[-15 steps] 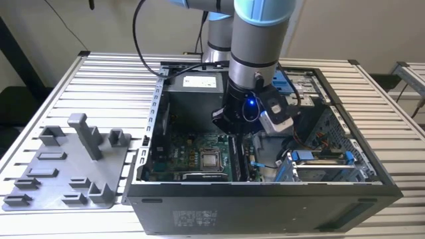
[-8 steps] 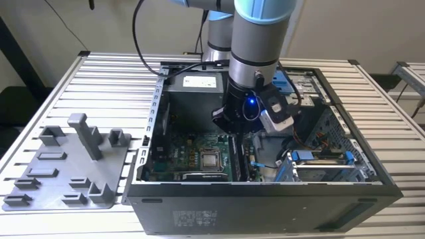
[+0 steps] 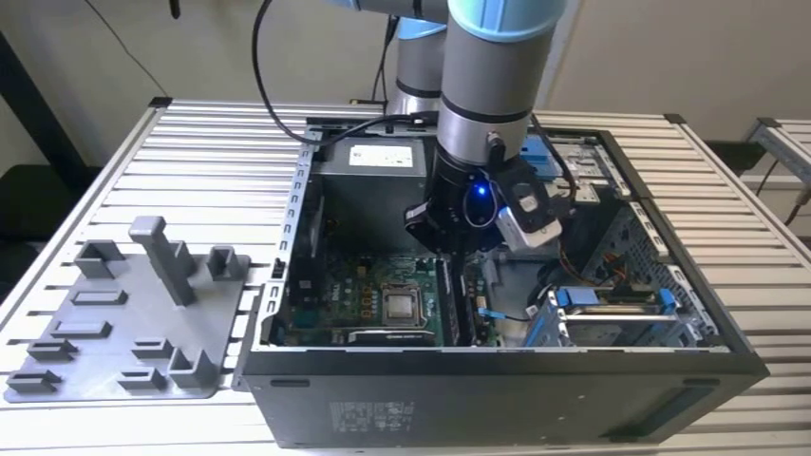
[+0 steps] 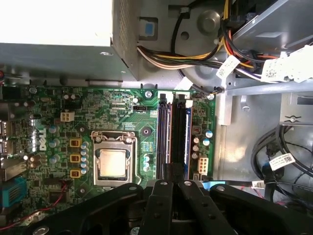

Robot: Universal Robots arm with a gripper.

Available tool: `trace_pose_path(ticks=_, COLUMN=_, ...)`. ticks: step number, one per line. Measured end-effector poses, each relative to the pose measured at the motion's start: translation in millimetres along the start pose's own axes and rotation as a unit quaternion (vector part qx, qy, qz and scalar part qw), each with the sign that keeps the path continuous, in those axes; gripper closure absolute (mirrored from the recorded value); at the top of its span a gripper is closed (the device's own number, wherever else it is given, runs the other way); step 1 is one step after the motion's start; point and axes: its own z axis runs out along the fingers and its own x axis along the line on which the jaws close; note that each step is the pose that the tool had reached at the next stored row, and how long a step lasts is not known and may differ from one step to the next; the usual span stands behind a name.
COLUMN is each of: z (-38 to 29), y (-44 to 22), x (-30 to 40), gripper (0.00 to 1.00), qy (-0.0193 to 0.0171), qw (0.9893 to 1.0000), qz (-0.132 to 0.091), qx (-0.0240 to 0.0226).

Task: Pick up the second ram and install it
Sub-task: 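Press down the second ram until it locks into place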

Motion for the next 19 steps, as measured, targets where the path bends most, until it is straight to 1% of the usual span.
trace_pose_path(ticks=5, z=-0.9, y=0.0, x=-0.1, gripper=0.89, qy=0.0, qw=1.0, qz=-0.002, qx=-0.0002)
trace_pose_path(ticks=6, z=-0.9, y=0.1, x=-0.1, gripper=0.89, qy=0.0, qw=1.0, qz=-0.007, qx=-0.0003)
trace_pose_path(ticks=8, z=-1.0, y=0.0, x=0.0, gripper=0.89, qy=0.0002, qw=0.9997, qz=-0.024, qx=-0.0009)
trace_pose_path(ticks=10, z=-0.9, y=0.0, x=0.0, gripper=0.89, qy=0.0003, qw=0.9991, qz=-0.042, qx=-0.0016)
trace_pose_path(ticks=13, z=-0.9, y=0.0, x=-0.1, gripper=0.89, qy=0.0005, qw=0.9976, qz=-0.069, qx=-0.0027)
trace_pose_path(ticks=16, z=-0.9, y=0.0, x=0.0, gripper=0.89, qy=0.0007, qw=0.9956, qz=-0.094, qx=-0.0036)
trace_pose_path(ticks=18, z=-0.9, y=0.0, x=0.0, gripper=0.89, qy=0.0008, qw=0.9941, qz=-0.108, qx=-0.0042)
trace_pose_path(ticks=19, z=-0.9, y=0.0, x=0.0, gripper=0.89, qy=0.0008, qw=0.9932, qz=-0.117, qx=-0.0045)
